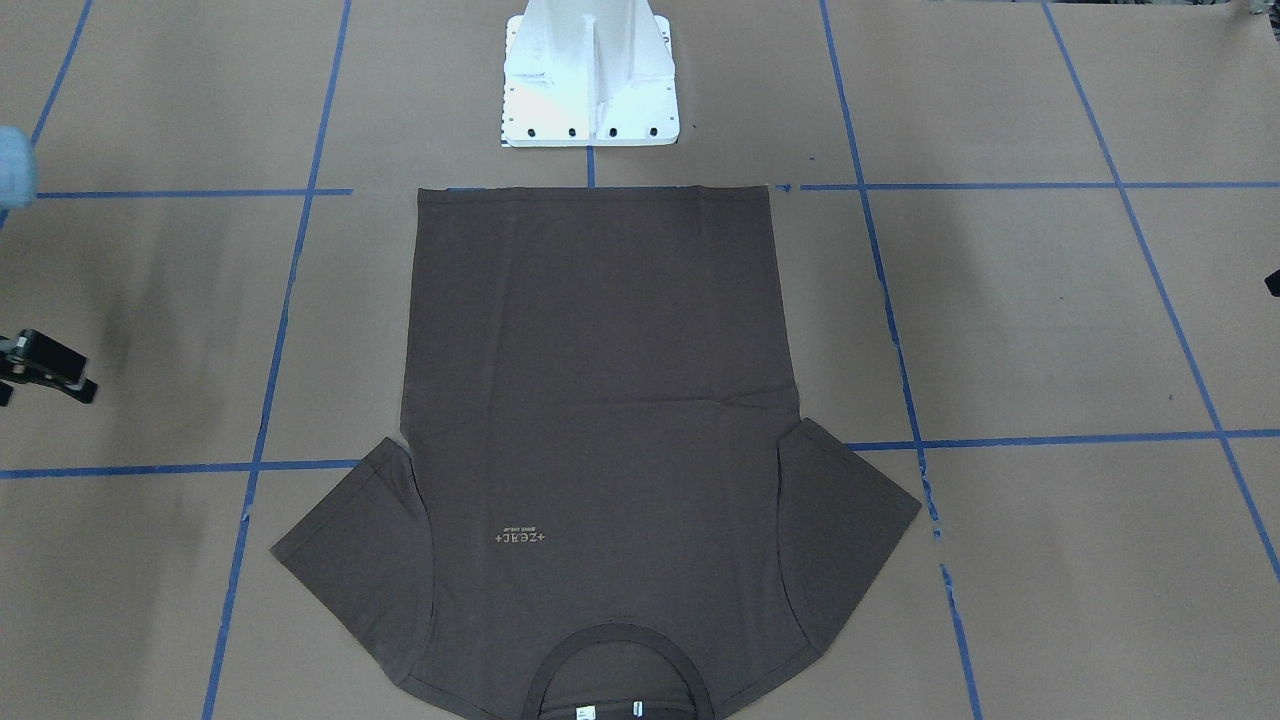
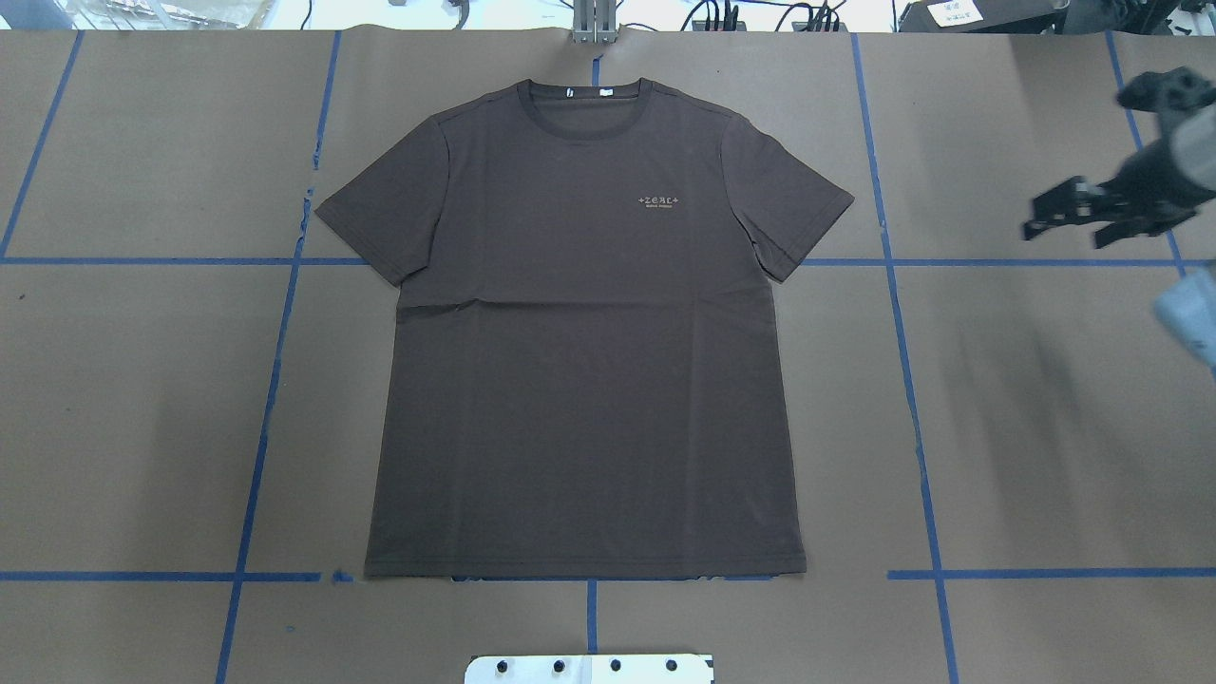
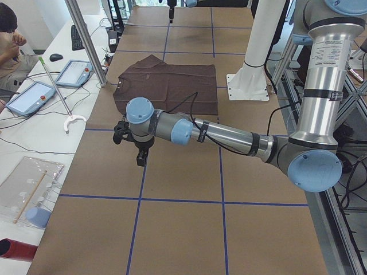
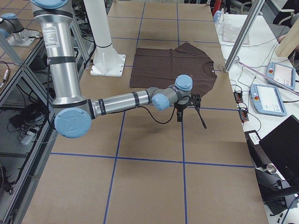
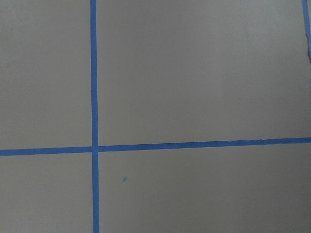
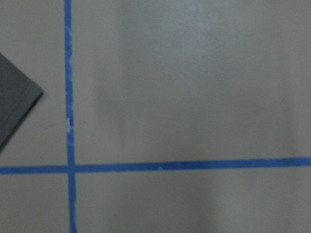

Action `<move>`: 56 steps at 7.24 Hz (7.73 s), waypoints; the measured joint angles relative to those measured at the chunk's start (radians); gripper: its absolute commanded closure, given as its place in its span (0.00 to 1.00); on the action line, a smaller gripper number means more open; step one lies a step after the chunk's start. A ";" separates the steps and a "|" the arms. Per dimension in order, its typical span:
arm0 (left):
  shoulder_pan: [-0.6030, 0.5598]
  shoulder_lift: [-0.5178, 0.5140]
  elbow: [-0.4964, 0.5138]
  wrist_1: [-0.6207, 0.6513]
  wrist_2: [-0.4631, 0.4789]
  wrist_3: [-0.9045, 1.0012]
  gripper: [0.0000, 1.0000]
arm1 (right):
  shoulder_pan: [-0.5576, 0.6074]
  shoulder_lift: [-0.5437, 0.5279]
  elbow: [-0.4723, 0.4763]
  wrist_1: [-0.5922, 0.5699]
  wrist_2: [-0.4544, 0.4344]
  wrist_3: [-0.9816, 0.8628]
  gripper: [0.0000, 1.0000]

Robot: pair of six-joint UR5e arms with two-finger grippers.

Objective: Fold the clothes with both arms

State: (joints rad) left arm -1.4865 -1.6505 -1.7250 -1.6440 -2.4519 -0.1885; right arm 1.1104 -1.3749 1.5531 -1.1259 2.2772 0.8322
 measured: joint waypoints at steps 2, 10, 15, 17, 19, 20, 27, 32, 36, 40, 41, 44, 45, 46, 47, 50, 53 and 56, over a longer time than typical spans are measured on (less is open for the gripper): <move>0.000 0.009 -0.003 0.000 0.006 0.002 0.00 | -0.131 0.167 -0.181 0.189 -0.170 0.307 0.08; 0.000 0.012 -0.031 -0.007 0.008 0.004 0.00 | -0.214 0.341 -0.392 0.226 -0.336 0.413 0.39; 0.000 0.012 -0.031 -0.007 0.008 0.006 0.00 | -0.218 0.382 -0.429 0.224 -0.338 0.410 1.00; 0.000 0.012 -0.033 -0.007 0.007 0.005 0.00 | -0.218 0.404 -0.431 0.223 -0.338 0.410 1.00; 0.000 0.011 -0.034 -0.007 0.007 0.002 0.00 | -0.218 0.431 -0.428 0.217 -0.337 0.411 1.00; 0.001 0.010 -0.035 -0.007 0.007 0.001 0.00 | -0.222 0.452 -0.422 0.216 -0.337 0.417 1.00; 0.084 -0.002 -0.086 -0.130 -0.005 -0.037 0.00 | -0.342 0.719 -0.551 0.117 -0.513 0.482 0.00; 0.393 -0.356 0.256 -0.459 0.105 -0.649 0.05 | -0.287 0.471 -0.122 0.119 -0.383 0.557 0.00; 0.565 -0.458 0.488 -0.601 0.466 -0.962 0.15 | -0.257 0.382 -0.022 0.123 -0.336 0.559 0.00; 0.608 -0.480 0.549 -0.610 0.532 -0.994 0.41 | -0.258 0.363 -0.007 0.121 -0.338 0.553 0.00; 0.614 -0.484 0.555 -0.609 0.534 -0.994 0.49 | -0.258 0.363 -0.010 0.121 -0.338 0.552 0.00; 0.618 -0.498 0.573 -0.603 0.544 -0.991 1.00 | -0.259 0.362 -0.009 0.122 -0.338 0.560 0.00; 0.618 -0.499 0.573 -0.600 0.546 -0.988 1.00 | -0.259 0.361 -0.009 0.123 -0.338 0.560 0.00; 0.618 -0.501 0.567 -0.598 0.546 -0.986 1.00 | -0.259 0.360 -0.008 0.123 -0.338 0.560 0.00; 0.618 -0.508 0.544 -0.594 0.543 -0.987 1.00 | -0.259 0.360 -0.007 0.123 -0.338 0.560 0.00; 0.646 -0.619 0.475 -0.535 0.508 -1.078 1.00 | -0.259 0.359 -0.005 0.123 -0.335 0.554 0.00; 0.719 -0.743 0.603 -0.530 0.579 -1.155 0.01 | -0.260 0.349 -0.013 0.122 -0.337 0.549 0.00; 0.768 -0.729 0.472 -0.532 0.611 -1.293 0.01 | -0.291 0.349 -0.006 0.121 -0.342 0.586 0.00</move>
State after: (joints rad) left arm -0.7182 -2.3795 -1.2529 -2.1758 -1.8407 -1.4820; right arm 0.8198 -1.0255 1.5468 -1.0046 1.9348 1.4187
